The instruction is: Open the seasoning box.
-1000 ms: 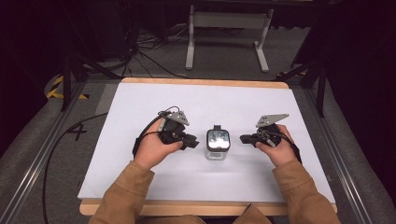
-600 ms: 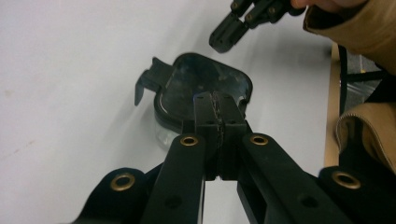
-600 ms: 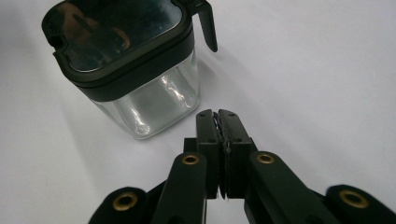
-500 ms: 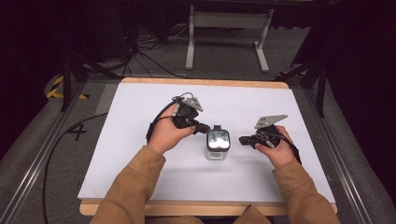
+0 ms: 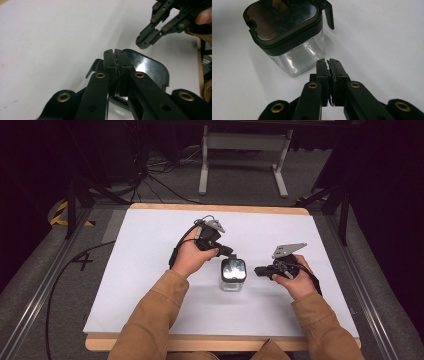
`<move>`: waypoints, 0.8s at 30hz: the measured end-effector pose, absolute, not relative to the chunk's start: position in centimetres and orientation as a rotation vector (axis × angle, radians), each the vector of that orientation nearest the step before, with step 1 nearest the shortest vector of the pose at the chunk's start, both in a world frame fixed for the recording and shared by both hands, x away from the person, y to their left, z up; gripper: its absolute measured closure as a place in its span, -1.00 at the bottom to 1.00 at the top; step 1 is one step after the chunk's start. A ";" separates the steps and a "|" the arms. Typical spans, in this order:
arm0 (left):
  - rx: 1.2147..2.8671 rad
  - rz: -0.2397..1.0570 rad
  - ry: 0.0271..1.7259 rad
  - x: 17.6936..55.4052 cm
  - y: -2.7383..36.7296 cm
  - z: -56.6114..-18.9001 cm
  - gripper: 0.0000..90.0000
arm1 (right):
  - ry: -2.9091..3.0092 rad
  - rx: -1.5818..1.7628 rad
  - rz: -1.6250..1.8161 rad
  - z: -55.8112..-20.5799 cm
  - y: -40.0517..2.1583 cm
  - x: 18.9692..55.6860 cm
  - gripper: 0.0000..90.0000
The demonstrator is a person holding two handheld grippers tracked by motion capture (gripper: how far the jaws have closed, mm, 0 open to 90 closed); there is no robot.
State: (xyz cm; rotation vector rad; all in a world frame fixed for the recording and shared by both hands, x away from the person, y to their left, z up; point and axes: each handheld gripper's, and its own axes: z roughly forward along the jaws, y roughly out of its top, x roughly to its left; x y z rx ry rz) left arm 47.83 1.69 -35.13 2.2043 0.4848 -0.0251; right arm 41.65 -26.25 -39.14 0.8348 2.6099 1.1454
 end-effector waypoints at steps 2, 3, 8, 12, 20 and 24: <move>2.197 -0.044 0.485 48.0 1.4 -35.3 0.97 | 2.611 0.833 1.142 -39.2 -26.2 41.7 0.94; 2.198 -0.040 0.480 48.1 1.1 -35.4 0.97 | 2.613 0.833 1.141 -39.2 -26.1 41.7 0.94; 2.221 -0.011 0.466 48.2 0.3 -35.6 0.96 | 2.616 0.826 1.146 -39.2 -26.1 41.6 0.94; 2.232 0.014 0.473 48.4 0.0 -35.7 0.94 | 2.626 0.822 1.139 -39.3 -25.8 41.6 0.94; 2.253 0.012 0.477 48.6 -0.1 -35.7 0.95 | 2.630 0.812 1.140 -39.3 -25.7 41.6 0.94; 2.253 0.003 0.488 48.6 -0.1 -35.8 0.95 | 2.632 0.815 1.136 -39.3 -25.7 41.6 0.94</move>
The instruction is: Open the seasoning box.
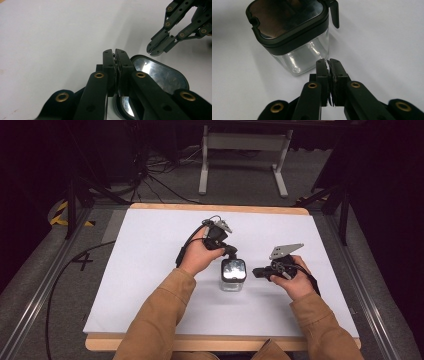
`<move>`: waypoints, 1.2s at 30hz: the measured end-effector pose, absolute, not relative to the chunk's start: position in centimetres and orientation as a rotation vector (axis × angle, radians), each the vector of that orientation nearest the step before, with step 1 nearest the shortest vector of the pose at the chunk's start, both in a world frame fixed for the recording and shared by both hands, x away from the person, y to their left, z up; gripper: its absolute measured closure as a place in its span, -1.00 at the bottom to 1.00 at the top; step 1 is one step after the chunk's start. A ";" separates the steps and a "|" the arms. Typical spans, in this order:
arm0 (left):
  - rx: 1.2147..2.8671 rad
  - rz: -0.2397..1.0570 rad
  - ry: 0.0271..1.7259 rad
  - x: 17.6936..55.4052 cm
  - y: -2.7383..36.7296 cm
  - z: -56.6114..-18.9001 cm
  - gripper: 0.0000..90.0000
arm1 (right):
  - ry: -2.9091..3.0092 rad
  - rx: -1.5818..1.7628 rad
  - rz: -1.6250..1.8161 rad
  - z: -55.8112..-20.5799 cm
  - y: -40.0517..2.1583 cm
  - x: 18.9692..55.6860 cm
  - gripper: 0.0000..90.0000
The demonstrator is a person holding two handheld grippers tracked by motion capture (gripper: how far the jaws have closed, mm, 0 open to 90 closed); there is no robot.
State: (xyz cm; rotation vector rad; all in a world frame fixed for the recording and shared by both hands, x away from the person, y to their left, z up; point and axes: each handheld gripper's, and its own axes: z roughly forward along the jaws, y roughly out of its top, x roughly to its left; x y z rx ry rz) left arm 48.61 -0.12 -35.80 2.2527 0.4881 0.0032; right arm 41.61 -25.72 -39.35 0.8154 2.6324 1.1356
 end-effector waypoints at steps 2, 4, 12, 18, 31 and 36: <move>2.255 -0.001 0.489 48.7 -0.1 -35.8 0.95 | 2.634 0.816 1.136 -39.3 -25.7 41.6 0.93; 2.253 -0.005 0.497 48.7 -0.1 -35.8 0.96 | 2.634 0.817 1.138 -39.3 -25.6 41.6 0.92; 2.247 -0.014 0.540 48.7 -0.2 -35.7 1.00 | 2.637 0.804 1.139 -39.3 -25.5 41.5 0.92; 2.244 -0.028 0.558 48.8 -0.1 -35.7 1.00 | 2.640 0.796 1.143 -39.2 -25.4 41.4 0.92; 2.249 -0.034 0.577 48.9 -0.2 -35.7 1.00 | 2.649 0.774 1.147 -39.0 -25.1 41.2 0.93; 2.249 -0.033 0.578 48.9 -0.2 -35.7 1.00 | 2.657 0.762 1.146 -39.0 -24.9 41.1 0.94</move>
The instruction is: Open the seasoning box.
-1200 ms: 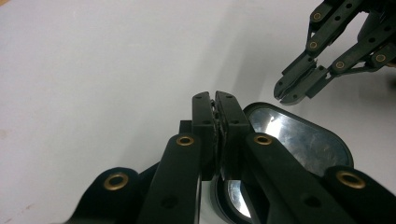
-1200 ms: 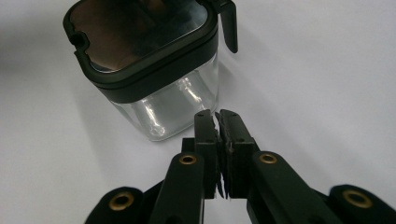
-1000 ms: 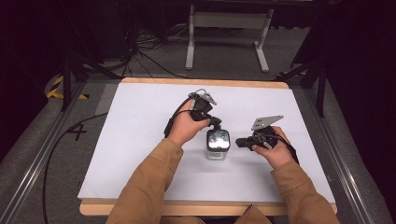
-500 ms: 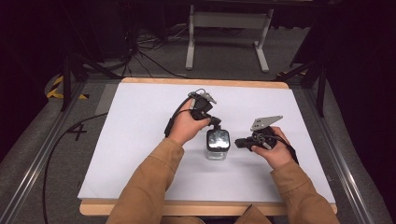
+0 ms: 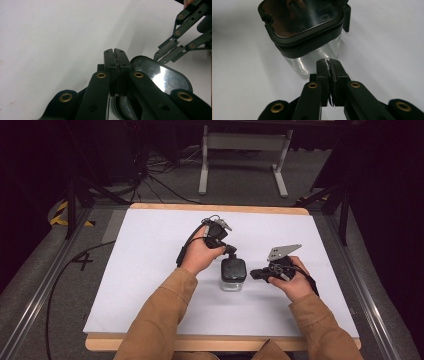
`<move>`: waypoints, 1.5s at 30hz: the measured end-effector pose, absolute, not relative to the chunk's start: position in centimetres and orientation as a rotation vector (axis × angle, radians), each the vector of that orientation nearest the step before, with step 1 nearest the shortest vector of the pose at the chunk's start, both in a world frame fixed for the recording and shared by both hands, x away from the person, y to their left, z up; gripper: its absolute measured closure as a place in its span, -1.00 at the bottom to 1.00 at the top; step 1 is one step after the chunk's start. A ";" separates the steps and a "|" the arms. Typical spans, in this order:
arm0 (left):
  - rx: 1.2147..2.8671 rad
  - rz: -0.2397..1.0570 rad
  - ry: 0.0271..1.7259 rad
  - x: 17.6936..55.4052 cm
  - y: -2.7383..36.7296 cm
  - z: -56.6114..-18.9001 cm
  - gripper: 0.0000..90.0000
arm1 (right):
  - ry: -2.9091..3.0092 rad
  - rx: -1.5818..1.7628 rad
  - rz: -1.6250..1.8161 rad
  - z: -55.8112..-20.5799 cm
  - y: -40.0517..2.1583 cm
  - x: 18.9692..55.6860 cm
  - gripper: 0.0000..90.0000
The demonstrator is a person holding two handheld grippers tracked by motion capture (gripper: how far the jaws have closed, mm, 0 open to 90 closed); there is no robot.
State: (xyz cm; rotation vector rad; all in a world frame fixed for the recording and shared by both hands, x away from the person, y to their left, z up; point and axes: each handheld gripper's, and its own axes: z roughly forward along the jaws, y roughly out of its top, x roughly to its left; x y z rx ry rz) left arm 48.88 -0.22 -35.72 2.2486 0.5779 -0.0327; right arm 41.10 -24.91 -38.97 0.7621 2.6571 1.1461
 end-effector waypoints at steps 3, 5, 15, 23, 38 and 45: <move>2.246 -0.036 0.584 48.9 -0.2 -35.7 1.00 | 2.661 0.753 1.149 -38.9 -24.8 41.0 0.97; 2.245 -0.037 0.585 48.9 -0.2 -35.8 1.00 | 2.666 0.749 1.154 -38.7 -24.8 40.9 0.98; 2.243 -0.044 0.592 49.0 -0.2 -35.8 1.00 | 2.676 0.658 1.209 -37.6 -23.6 39.9 1.00; 2.238 -0.045 0.596 49.1 -0.2 -35.9 1.00 | 2.677 0.637 1.238 -37.2 -23.3 39.5 1.00; 2.239 -0.051 0.603 49.1 -0.2 -35.9 1.00 | 2.654 0.631 1.293 -36.9 -23.0 39.4 1.00; 2.236 -0.055 0.605 48.8 0.2 -35.4 0.87 | 2.645 0.633 1.312 -36.8 -23.1 39.4 1.00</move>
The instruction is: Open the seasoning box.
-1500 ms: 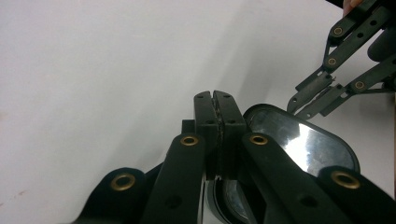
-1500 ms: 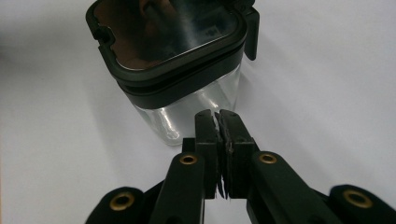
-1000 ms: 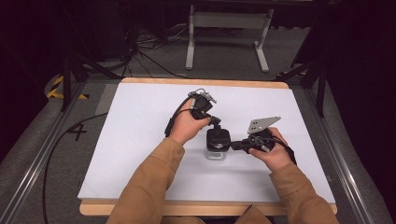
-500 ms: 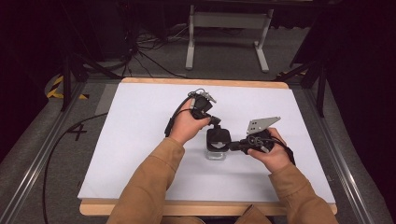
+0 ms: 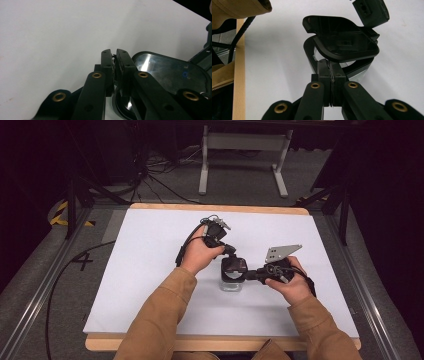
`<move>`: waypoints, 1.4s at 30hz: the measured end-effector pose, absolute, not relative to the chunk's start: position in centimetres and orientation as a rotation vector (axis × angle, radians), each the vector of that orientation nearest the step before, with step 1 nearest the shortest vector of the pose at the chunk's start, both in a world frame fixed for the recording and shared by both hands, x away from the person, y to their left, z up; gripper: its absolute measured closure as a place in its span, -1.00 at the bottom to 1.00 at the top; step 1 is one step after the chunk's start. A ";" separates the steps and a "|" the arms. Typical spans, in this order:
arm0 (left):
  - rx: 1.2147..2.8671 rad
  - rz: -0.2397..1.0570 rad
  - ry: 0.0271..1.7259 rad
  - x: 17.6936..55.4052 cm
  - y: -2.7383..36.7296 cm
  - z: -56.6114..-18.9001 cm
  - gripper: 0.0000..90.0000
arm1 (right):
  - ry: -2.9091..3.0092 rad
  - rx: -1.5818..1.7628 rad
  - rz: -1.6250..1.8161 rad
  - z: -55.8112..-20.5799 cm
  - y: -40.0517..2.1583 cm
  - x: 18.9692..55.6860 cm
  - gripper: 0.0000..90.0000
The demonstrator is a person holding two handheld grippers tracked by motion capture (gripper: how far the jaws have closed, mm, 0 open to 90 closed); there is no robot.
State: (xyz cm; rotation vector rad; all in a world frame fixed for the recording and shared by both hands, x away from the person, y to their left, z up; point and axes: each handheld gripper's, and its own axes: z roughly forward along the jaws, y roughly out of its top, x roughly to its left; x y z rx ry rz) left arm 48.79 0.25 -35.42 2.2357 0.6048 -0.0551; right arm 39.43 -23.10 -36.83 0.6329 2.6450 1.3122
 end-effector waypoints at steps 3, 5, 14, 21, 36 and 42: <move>2.207 -0.059 0.576 48.1 0.8 -34.5 0.81 | 2.641 0.636 1.314 -36.8 -23.1 39.4 1.00; 2.193 -0.086 0.547 47.5 1.2 -33.8 0.80 | 2.632 0.634 1.323 -36.7 -23.1 39.4 1.00; 2.142 -0.065 0.429 43.8 3.9 -30.5 0.83 | 2.589 0.645 1.367 -36.3 -23.1 39.6 1.00; 2.192 -0.020 0.345 41.0 4.2 -29.7 0.84 | 2.555 0.644 1.388 -36.1 -23.0 39.7 1.00; 2.187 -0.010 0.369 38.0 5.1 -32.4 0.83 | 2.486 0.651 1.445 -35.6 -23.1 40.2 1.00; 2.214 -0.002 0.389 38.3 4.1 -34.5 0.88 | 2.469 0.641 1.444 -35.7 -23.0 40.4 1.00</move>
